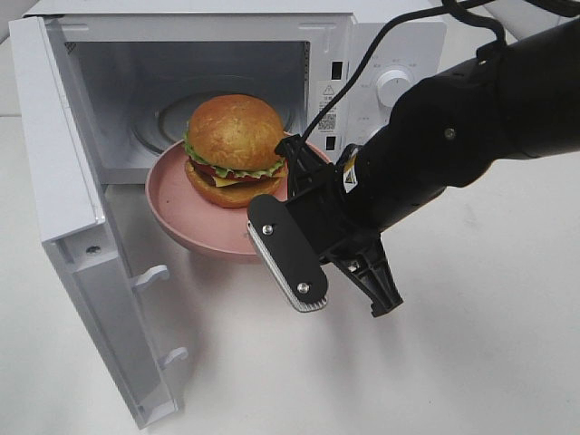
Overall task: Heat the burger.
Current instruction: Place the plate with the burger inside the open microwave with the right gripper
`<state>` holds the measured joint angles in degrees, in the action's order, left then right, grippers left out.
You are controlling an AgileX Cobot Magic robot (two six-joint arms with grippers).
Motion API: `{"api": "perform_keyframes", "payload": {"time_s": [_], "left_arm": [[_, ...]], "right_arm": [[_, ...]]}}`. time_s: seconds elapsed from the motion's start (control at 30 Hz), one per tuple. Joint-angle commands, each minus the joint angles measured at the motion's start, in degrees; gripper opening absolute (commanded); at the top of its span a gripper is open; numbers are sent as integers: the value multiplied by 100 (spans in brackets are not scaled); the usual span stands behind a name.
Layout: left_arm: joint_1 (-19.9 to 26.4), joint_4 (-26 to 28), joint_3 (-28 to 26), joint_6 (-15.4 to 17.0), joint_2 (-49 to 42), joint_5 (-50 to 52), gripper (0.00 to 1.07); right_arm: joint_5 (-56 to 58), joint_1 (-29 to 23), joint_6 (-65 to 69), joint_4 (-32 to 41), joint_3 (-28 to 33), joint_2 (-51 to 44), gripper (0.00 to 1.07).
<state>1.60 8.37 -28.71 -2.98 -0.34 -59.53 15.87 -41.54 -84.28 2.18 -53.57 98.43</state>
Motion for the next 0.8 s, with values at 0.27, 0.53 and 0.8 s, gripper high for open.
{"api": "perform_keyframes", "payload": {"time_s": [0.27,0.53,0.8], "left_arm": [[-17,6,17,6,-109,17,102],[-17,6,17,6,-109,17,102],[-17,6,17,6,-109,17,102]], "right_arm": [[-166,0,138,-11,-693,418,0],[-63,0,315,-138,-1134,768,0],[97,0,487,-309,-1627,1106,0]]}}
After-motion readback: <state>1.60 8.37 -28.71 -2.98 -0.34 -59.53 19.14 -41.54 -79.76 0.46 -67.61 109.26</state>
